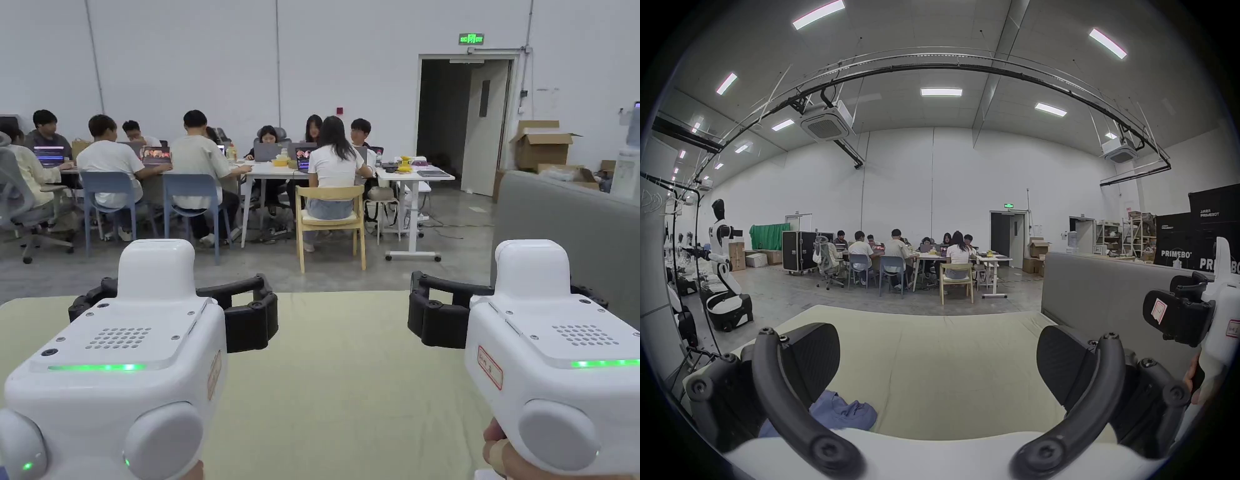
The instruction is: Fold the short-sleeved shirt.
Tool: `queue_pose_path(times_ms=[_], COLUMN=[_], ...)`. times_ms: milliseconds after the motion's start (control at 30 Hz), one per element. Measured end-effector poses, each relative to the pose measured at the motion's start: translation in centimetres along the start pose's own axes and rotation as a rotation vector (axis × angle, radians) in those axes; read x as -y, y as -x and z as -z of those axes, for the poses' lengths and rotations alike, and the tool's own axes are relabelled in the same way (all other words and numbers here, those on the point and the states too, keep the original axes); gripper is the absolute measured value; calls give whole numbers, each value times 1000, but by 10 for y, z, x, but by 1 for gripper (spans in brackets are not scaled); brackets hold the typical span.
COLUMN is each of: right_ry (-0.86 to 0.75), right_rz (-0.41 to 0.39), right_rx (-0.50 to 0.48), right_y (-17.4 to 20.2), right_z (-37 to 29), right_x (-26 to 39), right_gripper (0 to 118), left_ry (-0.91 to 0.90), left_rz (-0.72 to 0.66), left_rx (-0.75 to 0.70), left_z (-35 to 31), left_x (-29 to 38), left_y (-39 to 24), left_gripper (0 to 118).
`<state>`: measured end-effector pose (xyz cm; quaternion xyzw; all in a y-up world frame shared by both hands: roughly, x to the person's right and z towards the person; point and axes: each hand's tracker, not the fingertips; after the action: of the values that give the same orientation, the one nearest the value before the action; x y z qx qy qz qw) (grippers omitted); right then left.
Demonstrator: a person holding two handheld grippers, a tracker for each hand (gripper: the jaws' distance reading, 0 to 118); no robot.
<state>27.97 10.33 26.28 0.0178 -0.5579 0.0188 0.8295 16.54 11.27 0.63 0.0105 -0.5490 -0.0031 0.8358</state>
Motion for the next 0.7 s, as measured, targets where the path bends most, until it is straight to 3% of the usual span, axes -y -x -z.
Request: queue_pose_path(times_ms=[700], right_ry=[2], right_rz=[-5], right_rx=[-6], right_y=[3], right_z=[-1], right_x=[-1], right_gripper=[118], left_ry=[-3], left_rz=[5], left_rx=[5], left_z=[-3], left_x=[-2], left_y=[0], left_gripper=[118])
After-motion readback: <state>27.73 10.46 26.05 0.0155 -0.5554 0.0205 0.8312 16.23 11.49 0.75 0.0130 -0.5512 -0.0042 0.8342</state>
